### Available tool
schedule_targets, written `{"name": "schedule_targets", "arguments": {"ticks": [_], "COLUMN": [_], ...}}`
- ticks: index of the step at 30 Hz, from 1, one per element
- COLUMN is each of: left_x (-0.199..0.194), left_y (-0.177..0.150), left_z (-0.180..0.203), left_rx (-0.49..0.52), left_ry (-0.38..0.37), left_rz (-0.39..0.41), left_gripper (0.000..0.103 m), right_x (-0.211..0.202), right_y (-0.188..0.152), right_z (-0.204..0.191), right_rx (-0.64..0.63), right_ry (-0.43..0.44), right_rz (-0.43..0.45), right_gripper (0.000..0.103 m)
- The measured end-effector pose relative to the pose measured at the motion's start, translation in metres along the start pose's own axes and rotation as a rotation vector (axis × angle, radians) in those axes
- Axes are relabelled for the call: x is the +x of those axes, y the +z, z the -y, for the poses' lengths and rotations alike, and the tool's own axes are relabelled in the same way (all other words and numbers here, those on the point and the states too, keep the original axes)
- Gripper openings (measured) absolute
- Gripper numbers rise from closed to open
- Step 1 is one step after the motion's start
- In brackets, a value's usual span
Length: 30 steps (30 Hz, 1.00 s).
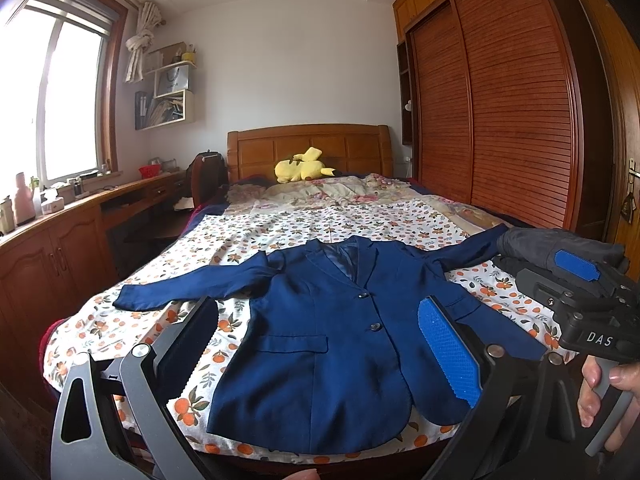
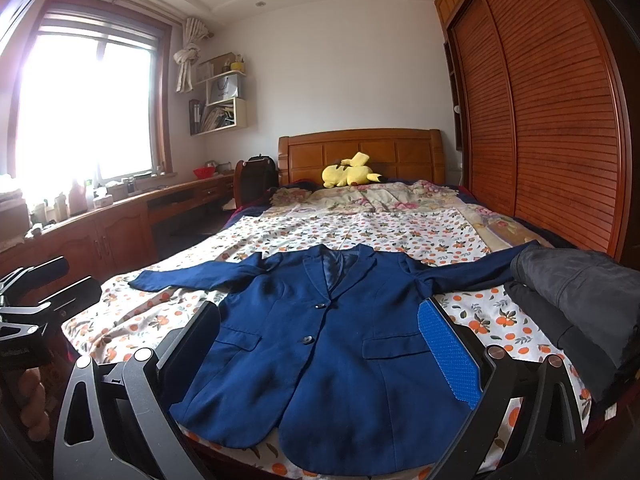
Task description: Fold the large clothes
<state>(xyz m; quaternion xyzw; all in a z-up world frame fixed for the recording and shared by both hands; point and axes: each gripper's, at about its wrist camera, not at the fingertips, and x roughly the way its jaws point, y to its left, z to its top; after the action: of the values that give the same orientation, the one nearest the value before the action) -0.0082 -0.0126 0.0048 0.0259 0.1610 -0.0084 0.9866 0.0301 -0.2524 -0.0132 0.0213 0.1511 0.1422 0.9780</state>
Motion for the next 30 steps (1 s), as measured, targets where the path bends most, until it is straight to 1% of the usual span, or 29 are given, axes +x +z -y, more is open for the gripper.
{"name": "schedule_targets", "arguments": {"ticks": [21,30], "left_x": [0.002,0.011], "left_y": [-0.002,-0.006], "left_z": [-0.001,-0.007], "left_rx": [0.001,-0.008], "left_ry": [-0.005,-0.002], "left_rz": [-0.005,-0.029], "left_gripper": [0.101,0.101], "right_x": [0.0,0.003], "right_y": [0.001,-0.001], "right_z": [-0.001,-0.003], "right_rx": [0.0,-0.001], "right_ry": [0.003,0.005], "right_rz": [-0.001,-0.012], "right_gripper": [0.096,0.096]}}
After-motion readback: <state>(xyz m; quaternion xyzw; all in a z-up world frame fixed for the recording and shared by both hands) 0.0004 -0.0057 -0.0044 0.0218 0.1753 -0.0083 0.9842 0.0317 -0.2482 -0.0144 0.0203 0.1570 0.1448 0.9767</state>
